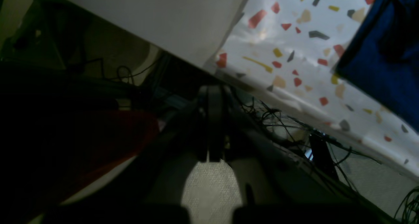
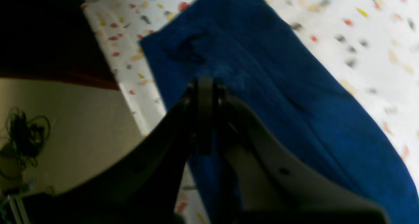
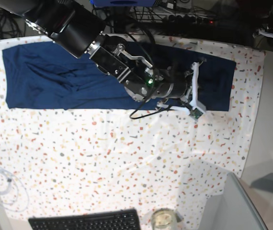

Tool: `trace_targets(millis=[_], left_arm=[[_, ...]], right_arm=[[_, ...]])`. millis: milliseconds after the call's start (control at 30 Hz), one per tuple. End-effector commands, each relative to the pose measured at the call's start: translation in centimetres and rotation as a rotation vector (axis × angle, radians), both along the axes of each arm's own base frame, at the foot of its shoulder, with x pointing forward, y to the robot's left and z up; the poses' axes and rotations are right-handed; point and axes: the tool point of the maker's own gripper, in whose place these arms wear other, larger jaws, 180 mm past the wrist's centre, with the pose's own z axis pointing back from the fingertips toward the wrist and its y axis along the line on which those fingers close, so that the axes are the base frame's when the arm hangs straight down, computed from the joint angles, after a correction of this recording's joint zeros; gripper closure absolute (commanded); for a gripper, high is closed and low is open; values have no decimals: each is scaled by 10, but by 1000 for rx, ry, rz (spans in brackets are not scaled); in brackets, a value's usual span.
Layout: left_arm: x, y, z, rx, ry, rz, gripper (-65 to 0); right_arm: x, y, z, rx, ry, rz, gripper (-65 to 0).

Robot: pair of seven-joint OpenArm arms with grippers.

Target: Layout the t-shirt on the table in an organized manner, then fold the t-shirt properly

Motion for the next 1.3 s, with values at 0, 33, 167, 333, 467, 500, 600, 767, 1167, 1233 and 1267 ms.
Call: trace_targets(millis=[0,33,167,333,467,500,600,767,1167,1233,1267], left_arm=[[6,7,12,31,-30,-9,0],[6,7,12,31,-32,-9,0],[8,7,12,31,-35,-9,0],[8,7,13,32,-36,-10,0],[8,7,13,33,-36,-10,0],[8,7,13,33,-36,-10,0],[14,7,14,33,-50,-10,0],[28,1,13,21,-69,-29,0],[42,-19,4,-8,-60,-92,0],[42,-17,5,-4,-60,-92,0],[42,-17,5,-4,-60,-91,0]], right_arm=[[5,14,21,63,-31,7,-63],[3,15,22,62,-32,14,-120],[3,20,44,109,-73,26,-374],[44,-51,72,132,-192,-104,-393],[91,-155,75,116,-213,-407,-312],[100,-184,72,103,-208,-491,-279],[115,-265,56,43,-190,-710,-105],[99,-333,15,-69,-70,-864,-80],[79,-346,-43,-169,132,-875,-303],[80,-347,-49,-174,150,-881,-303],[81,-348,-50,-171,146,-885,-302]])
